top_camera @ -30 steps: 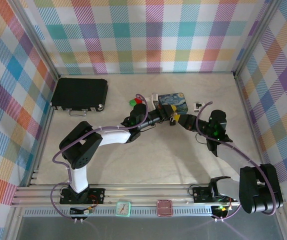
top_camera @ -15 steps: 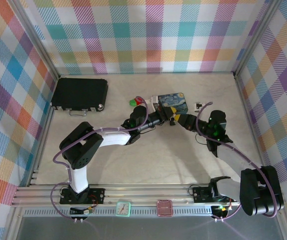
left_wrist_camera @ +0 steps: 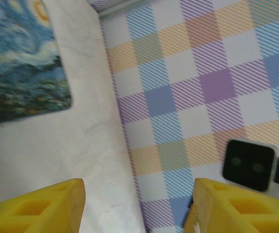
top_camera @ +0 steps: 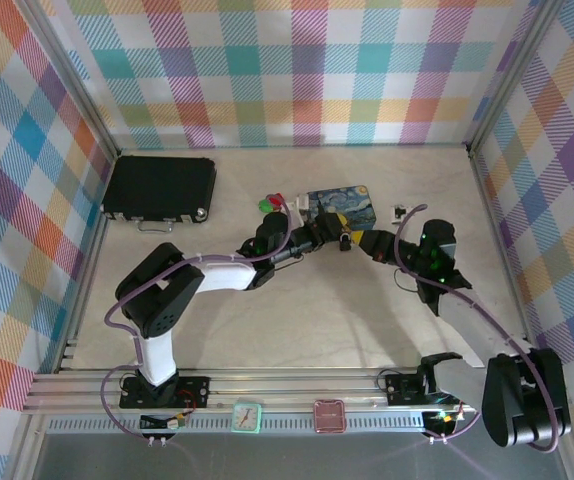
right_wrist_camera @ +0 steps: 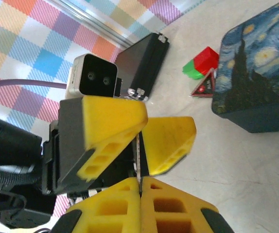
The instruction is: Unlock the padlock with the key
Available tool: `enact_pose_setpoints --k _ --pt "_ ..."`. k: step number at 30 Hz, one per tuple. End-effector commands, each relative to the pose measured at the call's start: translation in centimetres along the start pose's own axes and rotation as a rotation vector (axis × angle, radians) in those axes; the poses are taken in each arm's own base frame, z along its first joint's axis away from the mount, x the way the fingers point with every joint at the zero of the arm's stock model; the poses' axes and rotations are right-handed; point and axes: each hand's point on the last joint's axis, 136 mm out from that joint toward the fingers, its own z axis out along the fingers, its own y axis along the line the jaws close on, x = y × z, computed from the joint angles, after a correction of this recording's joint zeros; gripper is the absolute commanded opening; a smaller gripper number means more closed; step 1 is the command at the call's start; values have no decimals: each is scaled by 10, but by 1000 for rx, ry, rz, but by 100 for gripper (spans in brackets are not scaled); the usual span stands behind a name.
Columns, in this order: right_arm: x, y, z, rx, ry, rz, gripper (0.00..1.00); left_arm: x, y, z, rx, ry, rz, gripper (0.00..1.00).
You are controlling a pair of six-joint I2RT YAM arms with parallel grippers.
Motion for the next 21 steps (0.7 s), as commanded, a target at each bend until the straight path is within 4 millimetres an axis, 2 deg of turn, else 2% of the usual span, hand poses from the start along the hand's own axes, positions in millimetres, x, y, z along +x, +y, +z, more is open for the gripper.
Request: enact_pose_setpoints --k 1,4,6,14,18,21 --pt "5 -16 -10 122 29 -24 0 8 32 -4 -152 87 87 56" --pt "14 -39 -18 229 42 6 0 28 55 -2 -261 158 169 54" --pt "18 -45 -23 248 48 16 0 34 66 -1 -328 175 216 54" --pt "21 -62 -38 309 32 54 0 34 82 15 -373 142 189 61" --pt "21 -74 -45 338 12 104 0 34 88 24 -429 112 296 61" --pt "21 -75 -45 318 6 123 0 36 96 31 -493 113 392 61"
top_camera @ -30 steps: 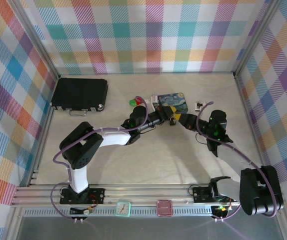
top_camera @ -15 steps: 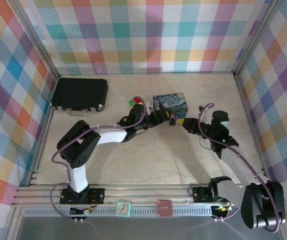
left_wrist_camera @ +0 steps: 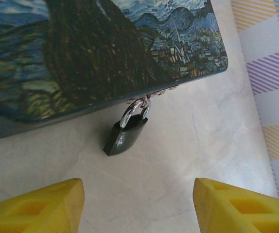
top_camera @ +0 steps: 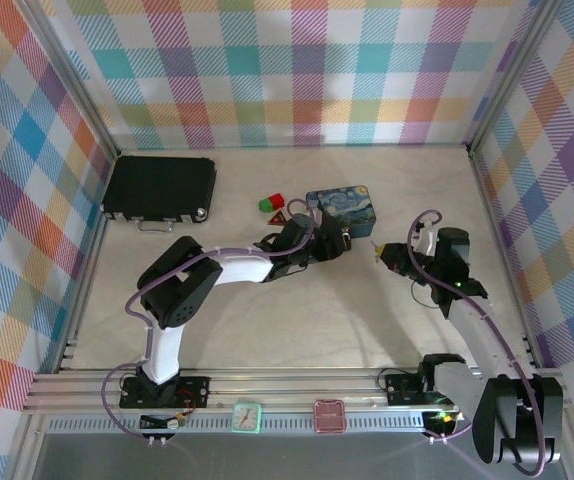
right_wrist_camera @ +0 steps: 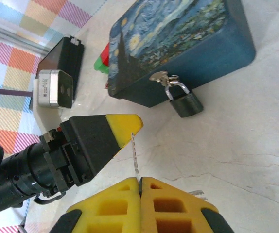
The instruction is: Unlock the padlock with the key
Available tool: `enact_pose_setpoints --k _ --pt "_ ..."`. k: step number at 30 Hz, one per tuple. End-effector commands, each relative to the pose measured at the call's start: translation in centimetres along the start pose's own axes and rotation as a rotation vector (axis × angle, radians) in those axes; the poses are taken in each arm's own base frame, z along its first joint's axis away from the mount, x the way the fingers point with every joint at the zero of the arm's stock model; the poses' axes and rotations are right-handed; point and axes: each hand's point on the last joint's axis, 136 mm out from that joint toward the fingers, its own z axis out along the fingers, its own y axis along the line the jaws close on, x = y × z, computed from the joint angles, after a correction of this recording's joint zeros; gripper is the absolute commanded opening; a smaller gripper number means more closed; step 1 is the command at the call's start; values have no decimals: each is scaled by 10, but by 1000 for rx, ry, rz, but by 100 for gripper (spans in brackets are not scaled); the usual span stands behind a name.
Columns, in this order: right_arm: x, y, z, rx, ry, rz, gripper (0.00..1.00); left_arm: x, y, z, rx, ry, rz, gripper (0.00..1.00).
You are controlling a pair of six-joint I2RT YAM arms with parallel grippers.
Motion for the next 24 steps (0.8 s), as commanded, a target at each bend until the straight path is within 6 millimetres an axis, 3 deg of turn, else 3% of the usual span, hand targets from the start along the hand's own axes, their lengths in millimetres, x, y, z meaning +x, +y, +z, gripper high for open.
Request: enact_pose_setpoints --k 1,8,15,20,24 --pt "8 -6 1 -9 17 31 0 -2 -3 10 -82 -35 135 61" --pt "4 1 0 -53 -3 21 0 4 -1 30 -72 -29 125 60" --pt "10 5 4 -108 32 30 0 -11 -30 -9 65 -45 -30 62" --pt "5 22 7 -219 51 80 0 -30 -58 -43 259 -77 -188 62" --pt "1 31 7 -275 46 119 0 -40 -75 -56 372 -106 -280 62"
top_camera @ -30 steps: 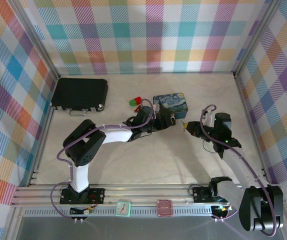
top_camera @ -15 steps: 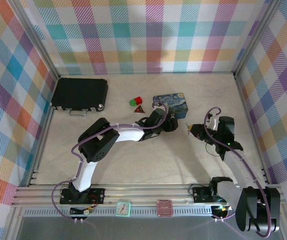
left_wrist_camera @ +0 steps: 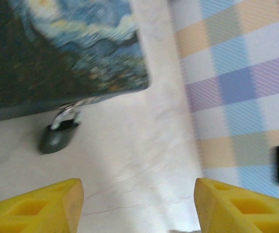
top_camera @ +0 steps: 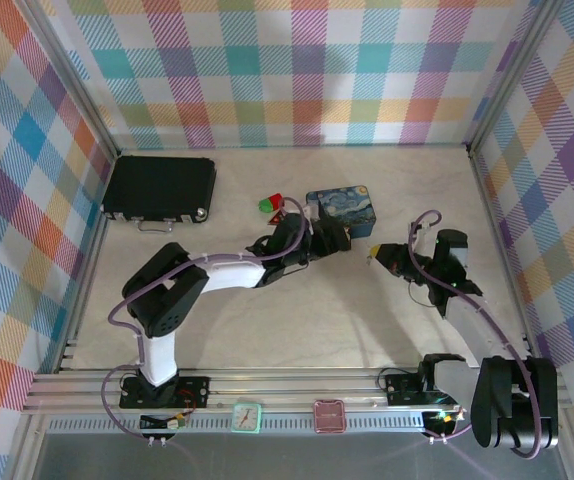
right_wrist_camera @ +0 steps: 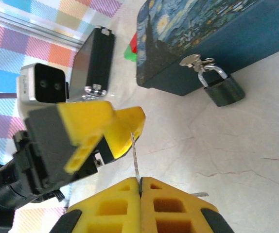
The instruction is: Unlock the padlock with the key
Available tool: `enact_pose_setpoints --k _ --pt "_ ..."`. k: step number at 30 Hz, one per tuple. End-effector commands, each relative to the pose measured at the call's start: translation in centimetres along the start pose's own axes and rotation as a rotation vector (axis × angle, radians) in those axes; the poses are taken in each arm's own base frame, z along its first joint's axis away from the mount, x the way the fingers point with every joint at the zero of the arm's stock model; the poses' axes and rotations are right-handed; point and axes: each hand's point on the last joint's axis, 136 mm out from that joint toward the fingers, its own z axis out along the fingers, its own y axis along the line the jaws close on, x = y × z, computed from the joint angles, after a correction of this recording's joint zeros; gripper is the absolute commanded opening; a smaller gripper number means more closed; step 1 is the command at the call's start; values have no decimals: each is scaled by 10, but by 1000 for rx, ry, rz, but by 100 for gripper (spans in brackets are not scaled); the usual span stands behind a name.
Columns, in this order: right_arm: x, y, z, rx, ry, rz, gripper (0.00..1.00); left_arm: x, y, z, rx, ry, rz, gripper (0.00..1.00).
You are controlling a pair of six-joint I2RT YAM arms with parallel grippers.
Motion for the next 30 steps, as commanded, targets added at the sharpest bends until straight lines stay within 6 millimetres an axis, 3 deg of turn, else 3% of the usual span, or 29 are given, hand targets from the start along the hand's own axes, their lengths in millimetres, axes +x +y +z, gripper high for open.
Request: enact_pose_setpoints --k 1,10,20,23,25,29,30 --pt "-5 19 -1 -109 -4 20 0 -12 -39 -11 184 -30 -115 62" --pt "-8 33 0 -170 -8 48 0 -2 -69 -8 304 0 -163 56" --pt "-7 46 15 -203 24 34 0 10 -70 -2 298 24 -155 47" --pt "-6 46 18 -207 38 36 0 10 -71 -1 303 21 -154 28" --pt "-6 47 18 -211 42 35 0 11 -72 0 307 27 -154 22" --pt "-7 48 18 -208 39 36 0 12 -73 2 320 34 -171 0" --pt "-7 47 18 -205 35 36 0 13 -73 2 322 36 -171 0"
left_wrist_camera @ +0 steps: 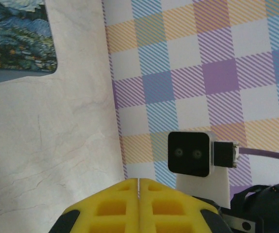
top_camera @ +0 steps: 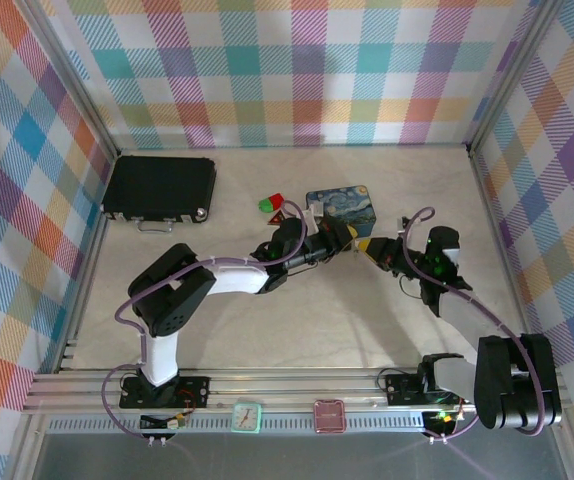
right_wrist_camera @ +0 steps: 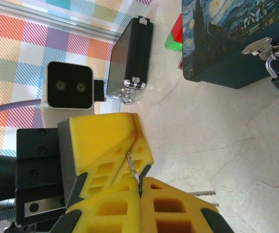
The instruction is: Unlock the padlock with the key
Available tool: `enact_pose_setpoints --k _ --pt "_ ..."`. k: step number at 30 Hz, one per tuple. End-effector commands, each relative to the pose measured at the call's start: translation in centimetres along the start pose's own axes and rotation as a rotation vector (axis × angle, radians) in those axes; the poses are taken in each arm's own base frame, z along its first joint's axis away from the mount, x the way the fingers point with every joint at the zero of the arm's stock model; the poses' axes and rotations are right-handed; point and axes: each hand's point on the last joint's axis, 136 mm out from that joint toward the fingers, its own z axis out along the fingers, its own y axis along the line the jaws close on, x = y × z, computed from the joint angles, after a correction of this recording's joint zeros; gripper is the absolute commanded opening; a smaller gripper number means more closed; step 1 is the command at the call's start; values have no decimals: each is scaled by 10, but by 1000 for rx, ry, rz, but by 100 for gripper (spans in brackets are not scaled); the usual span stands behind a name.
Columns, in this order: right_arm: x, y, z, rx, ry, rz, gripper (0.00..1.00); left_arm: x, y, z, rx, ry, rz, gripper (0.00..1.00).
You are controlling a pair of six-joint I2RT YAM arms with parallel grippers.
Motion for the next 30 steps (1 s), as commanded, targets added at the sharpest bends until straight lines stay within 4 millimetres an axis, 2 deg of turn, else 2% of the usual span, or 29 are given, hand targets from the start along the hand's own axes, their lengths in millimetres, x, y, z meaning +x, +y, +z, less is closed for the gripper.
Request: enact_pose_setpoints --k 1,4,10,14,24,30 --pt "-10 19 1 -44 -13 -58 0 3 -17 5 64 9 7 0" --pt "-12 20 1 -42 -23 -69 0 2 -18 1 65 -4 8 0" --pt "-16 24 3 -58 -21 -81 17 2 -24 -1 76 -6 13 0" --pt "-16 22 6 -62 -14 -73 20 3 -26 0 87 -3 8 0" --pt "-11 24 9 -78 3 -74 19 4 -25 3 88 -4 -2 0" --pt "-6 20 8 -68 16 -68 10 2 -25 2 85 -17 -2 0"
